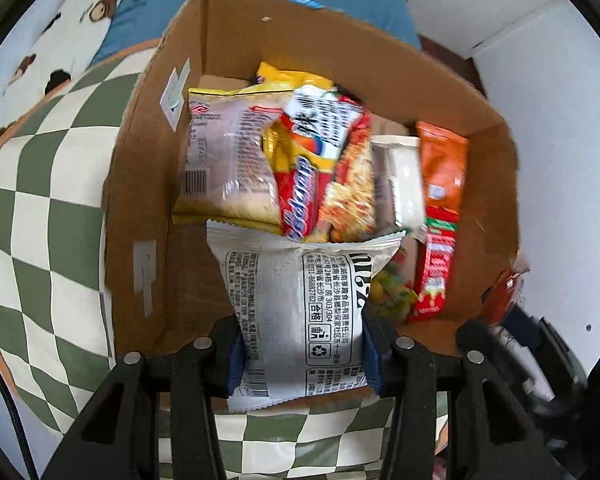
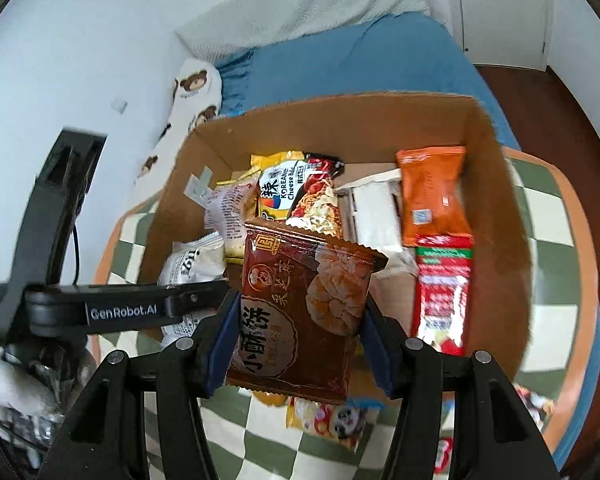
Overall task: Organize snacks
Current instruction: 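Carry both held packs over the box and lower them inside, then open both tools and lift them out of the box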
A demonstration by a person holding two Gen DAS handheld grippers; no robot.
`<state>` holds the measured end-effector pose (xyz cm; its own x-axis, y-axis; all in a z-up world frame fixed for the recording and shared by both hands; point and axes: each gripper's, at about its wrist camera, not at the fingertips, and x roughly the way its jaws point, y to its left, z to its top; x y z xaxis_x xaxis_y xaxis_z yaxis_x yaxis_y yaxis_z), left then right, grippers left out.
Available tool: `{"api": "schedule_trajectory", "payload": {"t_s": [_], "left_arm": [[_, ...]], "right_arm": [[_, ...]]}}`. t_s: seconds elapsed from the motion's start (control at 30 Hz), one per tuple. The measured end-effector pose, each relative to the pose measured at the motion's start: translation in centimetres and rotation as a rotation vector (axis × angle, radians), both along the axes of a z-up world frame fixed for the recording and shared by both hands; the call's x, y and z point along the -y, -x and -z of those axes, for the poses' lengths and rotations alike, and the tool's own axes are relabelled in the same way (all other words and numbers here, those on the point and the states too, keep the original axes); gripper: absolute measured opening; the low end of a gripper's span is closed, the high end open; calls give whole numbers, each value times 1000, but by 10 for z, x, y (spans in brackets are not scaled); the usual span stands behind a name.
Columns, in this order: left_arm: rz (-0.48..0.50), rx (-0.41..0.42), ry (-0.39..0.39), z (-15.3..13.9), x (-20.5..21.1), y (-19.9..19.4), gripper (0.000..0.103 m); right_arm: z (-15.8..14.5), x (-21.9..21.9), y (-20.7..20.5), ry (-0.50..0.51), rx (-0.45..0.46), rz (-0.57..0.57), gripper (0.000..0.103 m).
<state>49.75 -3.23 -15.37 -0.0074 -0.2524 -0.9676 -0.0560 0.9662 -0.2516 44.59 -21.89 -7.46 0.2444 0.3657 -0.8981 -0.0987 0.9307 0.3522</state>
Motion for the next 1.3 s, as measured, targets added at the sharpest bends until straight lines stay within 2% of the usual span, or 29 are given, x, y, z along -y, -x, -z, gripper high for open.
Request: {"api": "schedule_trajectory", "payload": {"t_s": [0.2, 0.33, 0.47, 0.53, 0.6, 0.7, 0.8, 0.9, 0.93, 1.0, 1.13, 1.3], "left_arm": [[-12, -75, -6, 23, -10, -21, 44], [5, -83, -36, 31, -11, -25, 44], [2, -93, -28, 36, -14, -21, 46], [3, -75, -33, 35, -14, -17, 47], [5, -63, -39, 32, -15, -15, 48], [3, -47, -33, 29, -15, -10, 62], [6, -29, -53, 27, -6, -6, 66], [13, -14, -52, 25, 1, 0, 79], [16, -5, -60, 23, 3, 1, 87], [25, 45, -91, 17, 8, 5, 97], [15, 151, -136, -2, 8, 16, 97], [1, 241, -143, -21, 7, 33, 97]], "right_arm": [[42, -28, -16, 10, -73, -50, 59], [64, -38, -21, 22, -145, -94, 61], [81, -41, -22, 77, -188, -115, 86], [83, -37, -22, 87, -191, -102, 90], [82, -32, -21, 88, -191, -82, 95], [79, -23, -19, 104, -189, -62, 96], [74, -9, -15, 118, -178, -32, 97], [66, 3, -8, 147, -155, -6, 97], [64, 6, -6, 154, -148, 3, 97], [58, 13, -1, 169, -130, 17, 97], [41, 24, 9, 194, -86, 39, 97], [17, 33, 24, 216, -24, 62, 97]]}}
